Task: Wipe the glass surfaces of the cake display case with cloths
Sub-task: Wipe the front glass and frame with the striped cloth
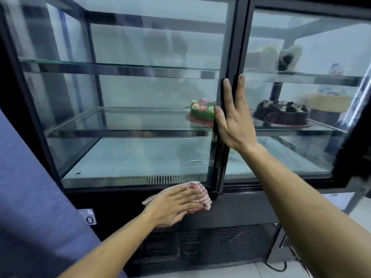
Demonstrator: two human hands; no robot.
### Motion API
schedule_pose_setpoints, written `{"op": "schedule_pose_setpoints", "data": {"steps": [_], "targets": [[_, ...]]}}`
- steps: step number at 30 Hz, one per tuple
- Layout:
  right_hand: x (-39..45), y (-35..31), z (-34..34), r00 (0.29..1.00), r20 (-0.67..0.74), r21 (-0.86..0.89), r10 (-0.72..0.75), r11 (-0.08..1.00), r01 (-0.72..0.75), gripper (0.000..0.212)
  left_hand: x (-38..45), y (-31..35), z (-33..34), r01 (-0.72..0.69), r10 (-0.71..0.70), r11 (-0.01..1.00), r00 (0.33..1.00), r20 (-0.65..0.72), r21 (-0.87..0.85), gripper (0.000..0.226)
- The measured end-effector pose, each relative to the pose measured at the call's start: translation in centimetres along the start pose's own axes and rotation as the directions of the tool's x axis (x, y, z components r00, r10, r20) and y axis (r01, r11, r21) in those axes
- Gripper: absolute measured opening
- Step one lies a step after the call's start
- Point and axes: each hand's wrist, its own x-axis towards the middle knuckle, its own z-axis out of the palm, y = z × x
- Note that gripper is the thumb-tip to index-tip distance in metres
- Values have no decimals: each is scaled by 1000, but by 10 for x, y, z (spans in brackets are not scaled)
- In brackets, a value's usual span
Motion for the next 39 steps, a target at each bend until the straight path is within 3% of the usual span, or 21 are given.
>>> {"op": "schedule_pose_setpoints", "data": {"steps": [4, 11, 13, 18, 21, 29, 31, 33, 35, 37, 38, 39], "targets": [[1, -1, 4, 1000, 0, 11, 28, 1000, -28, 64, 38, 24, -5, 65, -63, 998, 991, 118, -9, 60], [-2, 10, -5, 999, 51, 140, -11, 990, 4, 66, 51, 22, -12, 91, -76, 992, 983, 169, -85, 53], [-3, 25, -8, 998, 55, 169, -33, 985, 23, 66, 57, 19, -9, 46, -24, 987, 990, 142, -151, 52], [-2, 73, -5, 984, 100, -22, -145, 989, 147, 56, 96, -21, -23, -1, 15, 990, 995, -100, 139, 60], [-2, 76, 2, 983, 61, -53, -173, 983, 177, 56, 119, -63, -45, 41, -9, 990, 973, -229, 136, 59], [-4, 79, 2, 990, -19, 27, -142, 989, 142, 56, 153, -151, -122, 206, -147, 967, 930, -337, 147, 55], [-5, 80, 2, 995, -46, 28, -83, 996, 84, 57, 164, -173, -139, 307, -236, 942, 894, -380, 138, 56], [-6, 81, 2, 997, -71, 53, 35, 998, -31, 59, 170, -199, -158, 489, -407, 868, 804, -434, 91, 58], [-8, 83, 3, 995, -64, 14, 70, 997, -69, 61, 171, -221, -174, 701, -635, 712, 619, -463, -39, 62], [-8, 83, 6, 997, -56, -81, 44, 995, -49, 63, 174, -227, -182, 810, -772, 562, 442, -456, -166, 66], [-8, 83, 7, 998, -54, -107, 44, 993, -50, 64, 178, -222, -182, 814, -778, 557, 442, -446, -165, 67], [-8, 82, 7, 997, -53, -117, 47, 992, -53, 64, 180, -214, -179, 782, -736, 613, 513, -441, -115, 67]]}}
